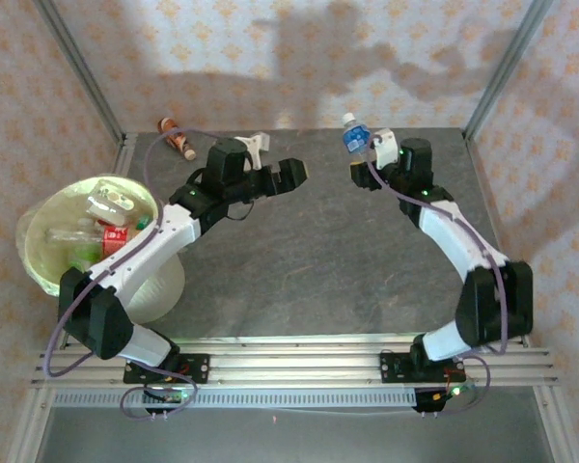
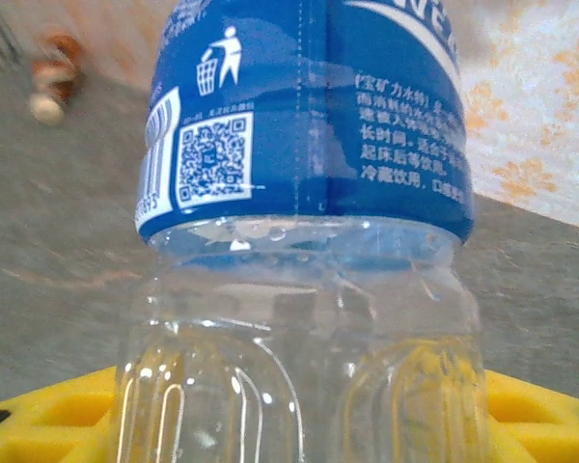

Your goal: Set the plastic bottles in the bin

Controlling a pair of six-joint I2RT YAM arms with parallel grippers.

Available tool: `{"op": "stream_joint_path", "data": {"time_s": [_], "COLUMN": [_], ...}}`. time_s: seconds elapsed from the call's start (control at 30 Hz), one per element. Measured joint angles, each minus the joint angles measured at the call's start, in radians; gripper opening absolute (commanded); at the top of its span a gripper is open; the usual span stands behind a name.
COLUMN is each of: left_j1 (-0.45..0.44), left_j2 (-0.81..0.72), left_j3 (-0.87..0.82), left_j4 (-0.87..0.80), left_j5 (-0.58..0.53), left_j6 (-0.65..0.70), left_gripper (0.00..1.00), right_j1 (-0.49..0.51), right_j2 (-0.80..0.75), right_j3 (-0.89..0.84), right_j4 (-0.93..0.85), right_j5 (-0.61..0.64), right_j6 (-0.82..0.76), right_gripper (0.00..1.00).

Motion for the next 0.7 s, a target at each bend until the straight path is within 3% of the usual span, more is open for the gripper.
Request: {"op": "stream_joint_path", "data": {"time_s": [0.3,0.5,0.7], "left_j1": [-0.031,-0.053,-0.083], "left_j2": [0.023,0.091,0.141], "left_j3": [-0.024,-0.031,-0.031], "left_j4": [0.255,0.355,0.396], "left_j5": [0.108,0.108,0.110], "left_j6": [-0.054,-0.111,-0.141], "left_gripper": [1.00,1.00,1.00], "right_j1": [0.039,0.145,0.180], "right_j2": [-0.167,-0.226,-0.224], "right_j3": [-0.158,-0.196,-0.200], "right_j4": [0.090,0.144,0.188], "right_j5": [-0.259,-0.337,-0.373], "right_j6": [0.439,0.538,0.583], "right_gripper": [0.49,0.50,0.51]}}
